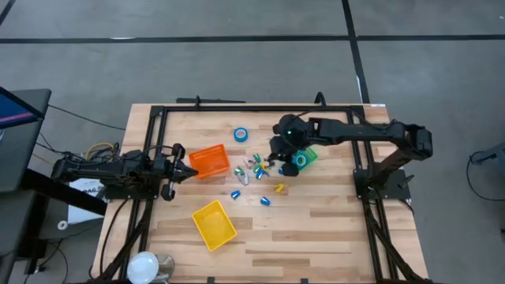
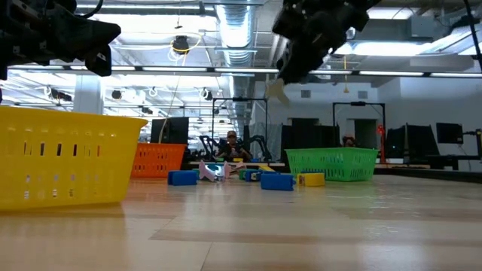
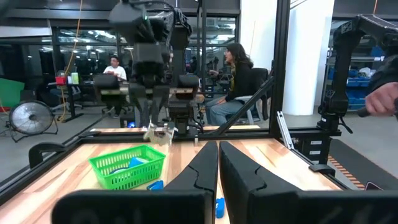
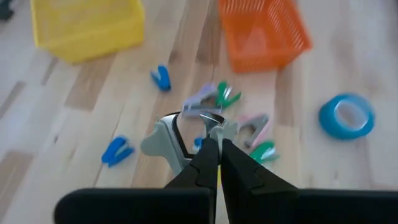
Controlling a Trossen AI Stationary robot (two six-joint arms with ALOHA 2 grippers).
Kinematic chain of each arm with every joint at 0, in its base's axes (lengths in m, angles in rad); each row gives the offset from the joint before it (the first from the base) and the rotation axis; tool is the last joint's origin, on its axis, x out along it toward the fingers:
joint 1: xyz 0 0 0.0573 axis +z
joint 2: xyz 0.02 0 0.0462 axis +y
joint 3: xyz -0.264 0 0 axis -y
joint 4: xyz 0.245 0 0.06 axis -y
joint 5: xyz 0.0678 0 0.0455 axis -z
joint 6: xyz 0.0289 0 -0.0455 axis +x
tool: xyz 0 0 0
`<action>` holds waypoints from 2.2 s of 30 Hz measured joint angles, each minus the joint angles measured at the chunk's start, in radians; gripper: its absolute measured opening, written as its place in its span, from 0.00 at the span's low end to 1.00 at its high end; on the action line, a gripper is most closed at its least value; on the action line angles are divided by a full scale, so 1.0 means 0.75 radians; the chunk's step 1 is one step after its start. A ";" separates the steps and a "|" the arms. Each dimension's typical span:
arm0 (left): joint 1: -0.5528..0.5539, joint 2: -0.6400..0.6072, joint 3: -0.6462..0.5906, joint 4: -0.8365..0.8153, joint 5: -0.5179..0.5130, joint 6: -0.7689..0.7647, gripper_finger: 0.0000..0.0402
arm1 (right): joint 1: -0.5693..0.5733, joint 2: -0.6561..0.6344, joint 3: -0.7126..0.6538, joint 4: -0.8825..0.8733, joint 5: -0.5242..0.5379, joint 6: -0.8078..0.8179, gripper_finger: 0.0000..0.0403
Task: Pick and place Stapler, Stapler remover, tape
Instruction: Put the gray staple remover into the orange basket
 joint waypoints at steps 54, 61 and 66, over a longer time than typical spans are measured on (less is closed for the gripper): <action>0.000 0.032 0.001 0.021 0.005 0.000 0.02 | 0.006 0.510 0.614 0.239 0.030 0.136 0.00; 0.000 0.032 0.001 0.025 0.005 0.000 0.02 | 0.022 0.484 0.617 0.224 0.031 0.130 0.00; 0.000 0.032 0.001 0.028 0.006 0.000 0.02 | 0.027 0.464 0.615 0.177 0.034 0.125 0.00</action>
